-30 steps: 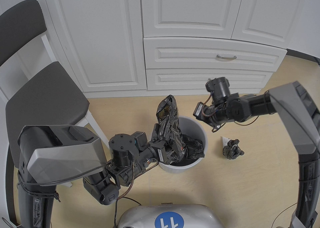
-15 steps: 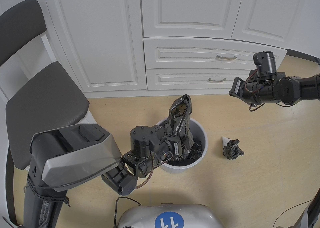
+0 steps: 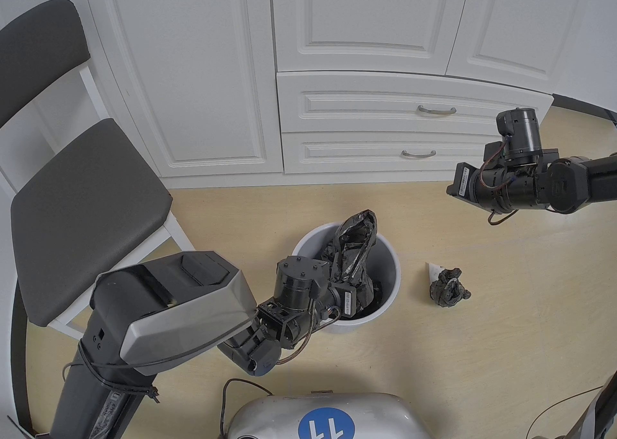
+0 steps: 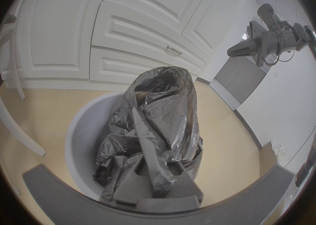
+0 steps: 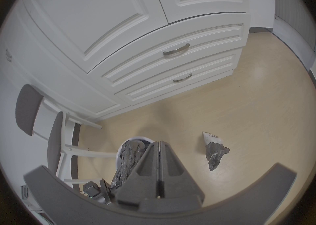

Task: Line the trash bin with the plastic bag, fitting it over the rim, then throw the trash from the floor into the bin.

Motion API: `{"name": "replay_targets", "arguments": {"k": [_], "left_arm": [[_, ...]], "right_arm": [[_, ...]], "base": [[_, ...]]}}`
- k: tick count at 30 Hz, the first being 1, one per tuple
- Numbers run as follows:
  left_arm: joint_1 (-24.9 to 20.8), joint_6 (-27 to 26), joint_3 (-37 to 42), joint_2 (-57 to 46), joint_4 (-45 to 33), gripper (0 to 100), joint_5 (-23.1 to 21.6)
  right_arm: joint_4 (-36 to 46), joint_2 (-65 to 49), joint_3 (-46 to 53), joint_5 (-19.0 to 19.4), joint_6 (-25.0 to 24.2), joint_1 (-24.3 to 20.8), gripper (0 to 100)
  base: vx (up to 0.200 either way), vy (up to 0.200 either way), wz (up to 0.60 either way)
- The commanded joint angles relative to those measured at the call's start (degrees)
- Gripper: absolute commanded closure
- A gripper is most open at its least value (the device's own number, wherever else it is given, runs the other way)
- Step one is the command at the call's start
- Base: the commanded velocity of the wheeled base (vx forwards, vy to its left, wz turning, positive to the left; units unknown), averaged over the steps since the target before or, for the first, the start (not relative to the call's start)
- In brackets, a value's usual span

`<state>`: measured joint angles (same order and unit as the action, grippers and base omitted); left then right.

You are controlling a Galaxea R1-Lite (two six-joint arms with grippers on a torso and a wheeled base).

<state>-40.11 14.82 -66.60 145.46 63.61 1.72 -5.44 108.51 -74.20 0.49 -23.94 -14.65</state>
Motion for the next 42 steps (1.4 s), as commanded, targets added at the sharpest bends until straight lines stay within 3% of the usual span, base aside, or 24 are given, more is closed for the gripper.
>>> {"name": "replay_targets", "arguments": {"k": [1, 12, 13, 21, 26, 31, 38, 42], "left_arm": [[0.29, 0.03, -0.2, -0.09, -0.15, 100, 0.13], [-0.32, -2.52, 1.56, -3.25, 0.37, 100, 2.41], [-0.32, -2.52, 1.65, -3.34, 0.29, 0, 2.41], [-0.23, -2.96, 9.91, -10.72, 0.11, 0, 2.24], [0.2, -8.58, 18.78, -19.25, -0.15, 0, 1.71], [0.29, -9.55, 23.62, -25.49, -0.07, 0, 1.01], [2.67, -9.37, 22.56, -26.81, -7.54, 0, 0.83], [2.14, -9.37, 19.22, -23.2, -11.23, 0, 1.36]], "right_arm": [[-0.1, 0.04, 1.69, -0.14, 0.12, -1.61, 100], [-7.48, -1.81, 9.08, -0.31, 5.75, -2.93, 100], [-7.92, -1.9, 9.6, -0.31, 6.1, -3.19, 100], [-8.1, -1.9, 11.89, -0.75, 9.26, -4.51, 100], [-8.1, -2.07, 12.77, -1.01, 9.26, -6.0, 100], [-8.1, -1.9, 13.21, -1.81, 9.88, -7.58, 100], [-9.5, 3.64, 12.59, -10.33, 9.79, -13.21, 100], [-17.41, 10.58, 12.68, -14.2, 9.53, -16.11, 100]], "base": [[0.0, 0.0, 0.0], [0.0, 0.0, 0.0], [0.0, 0.0, 0.0], [0.0, 0.0, 0.0], [0.0, 0.0, 0.0], [0.0, 0.0, 0.0], [0.0, 0.0, 0.0], [0.0, 0.0, 0.0]]}}
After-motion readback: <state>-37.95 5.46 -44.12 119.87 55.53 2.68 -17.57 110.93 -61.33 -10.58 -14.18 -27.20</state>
